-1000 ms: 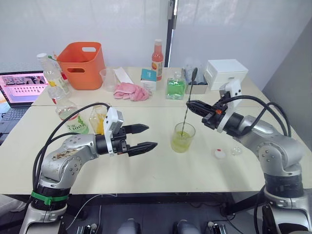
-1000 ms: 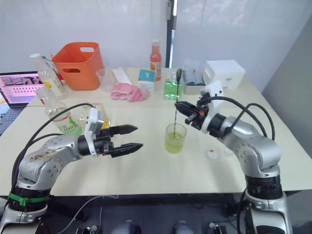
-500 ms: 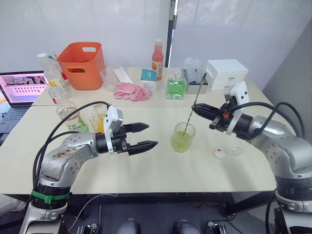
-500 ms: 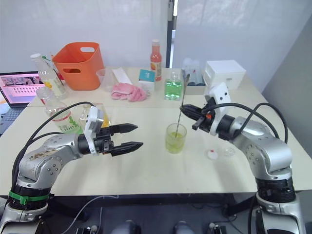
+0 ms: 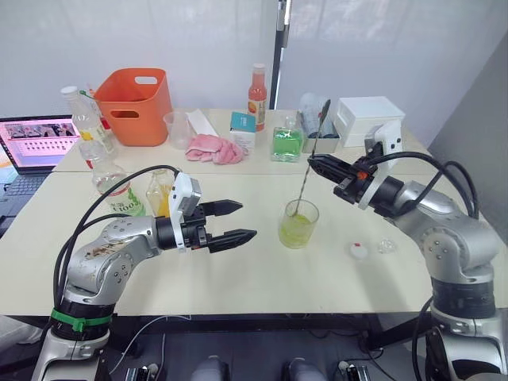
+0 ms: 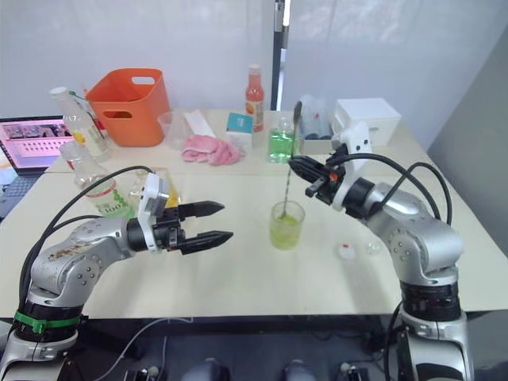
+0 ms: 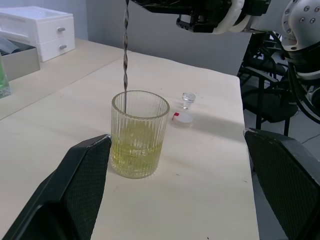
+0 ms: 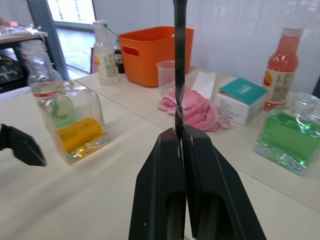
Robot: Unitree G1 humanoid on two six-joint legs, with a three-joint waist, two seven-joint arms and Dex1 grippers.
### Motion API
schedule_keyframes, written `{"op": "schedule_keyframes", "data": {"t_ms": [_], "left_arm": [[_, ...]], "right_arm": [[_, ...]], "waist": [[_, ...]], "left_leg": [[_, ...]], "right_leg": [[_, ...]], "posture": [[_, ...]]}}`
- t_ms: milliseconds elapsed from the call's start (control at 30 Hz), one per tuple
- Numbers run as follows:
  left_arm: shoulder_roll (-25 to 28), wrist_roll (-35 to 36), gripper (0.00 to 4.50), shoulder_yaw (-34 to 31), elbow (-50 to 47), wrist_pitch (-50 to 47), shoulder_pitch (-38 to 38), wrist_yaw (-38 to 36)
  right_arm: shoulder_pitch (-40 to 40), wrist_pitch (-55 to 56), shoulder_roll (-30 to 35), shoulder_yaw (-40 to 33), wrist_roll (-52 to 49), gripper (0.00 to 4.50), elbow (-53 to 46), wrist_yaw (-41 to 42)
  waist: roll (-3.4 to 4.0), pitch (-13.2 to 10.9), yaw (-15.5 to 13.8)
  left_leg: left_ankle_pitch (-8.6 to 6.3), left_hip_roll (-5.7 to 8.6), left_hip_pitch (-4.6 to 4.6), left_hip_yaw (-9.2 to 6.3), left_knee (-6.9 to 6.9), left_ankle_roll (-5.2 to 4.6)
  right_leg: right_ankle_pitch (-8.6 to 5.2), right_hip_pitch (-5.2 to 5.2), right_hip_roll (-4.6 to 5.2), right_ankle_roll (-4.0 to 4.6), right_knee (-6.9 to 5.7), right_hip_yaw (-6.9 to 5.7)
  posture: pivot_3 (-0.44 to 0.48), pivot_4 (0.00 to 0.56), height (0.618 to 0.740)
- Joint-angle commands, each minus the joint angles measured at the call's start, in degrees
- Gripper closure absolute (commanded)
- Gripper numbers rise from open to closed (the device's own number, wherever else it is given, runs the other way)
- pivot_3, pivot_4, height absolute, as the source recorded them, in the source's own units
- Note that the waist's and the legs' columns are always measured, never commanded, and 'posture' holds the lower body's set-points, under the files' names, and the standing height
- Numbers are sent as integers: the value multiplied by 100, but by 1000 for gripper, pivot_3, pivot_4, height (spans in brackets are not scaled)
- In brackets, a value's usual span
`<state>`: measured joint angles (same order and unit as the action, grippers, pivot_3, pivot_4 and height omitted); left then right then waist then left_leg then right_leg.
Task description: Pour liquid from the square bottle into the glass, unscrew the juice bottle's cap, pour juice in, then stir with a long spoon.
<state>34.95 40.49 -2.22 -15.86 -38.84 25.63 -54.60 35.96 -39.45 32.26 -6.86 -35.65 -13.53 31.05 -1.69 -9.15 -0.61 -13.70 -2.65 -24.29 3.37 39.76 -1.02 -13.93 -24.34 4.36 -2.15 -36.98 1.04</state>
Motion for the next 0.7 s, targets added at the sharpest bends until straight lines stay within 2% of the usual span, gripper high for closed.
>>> {"op": "schedule_keyframes", "data": {"t_ms": [33,233,367,500,700], "left_arm": [[21,0,23,-23,-81,82,124,-37],[7,-4,23,-7,-70,95,131,-48],[7,0,23,-11,-53,95,153,-53],[12,6,23,-15,-74,94,145,-51],[32,-6,23,-15,-73,103,171,-55]], "right_arm": [[97,308,98,-101,224,4500,-17,75],[-86,-150,540,-80,39,4500,-408,450],[-111,-556,613,-78,-298,4500,-732,554],[59,-829,377,-110,-565,4500,-855,358],[244,-605,-189,-52,-333,4500,-449,16]], "waist": [[0,0,9],[0,0,-1],[0,0,10],[0,0,21],[0,0,30]], "left_leg": [[0,-1,0,0,0,0],[0,-1,0,0,0,0],[0,-4,2,-1,0,0],[0,-6,2,-1,-1,0],[0,-6,1,-2,-1,0]], "right_leg": [[0,0,-1,0,0,0],[0,1,0,0,0,0],[0,1,-3,0,-1,0],[0,0,-4,1,-1,0],[0,-1,-5,1,-1,0]], "posture": [[0,150,715],[0,150,715],[0,150,715],[0,150,715],[0,150,715]]}}
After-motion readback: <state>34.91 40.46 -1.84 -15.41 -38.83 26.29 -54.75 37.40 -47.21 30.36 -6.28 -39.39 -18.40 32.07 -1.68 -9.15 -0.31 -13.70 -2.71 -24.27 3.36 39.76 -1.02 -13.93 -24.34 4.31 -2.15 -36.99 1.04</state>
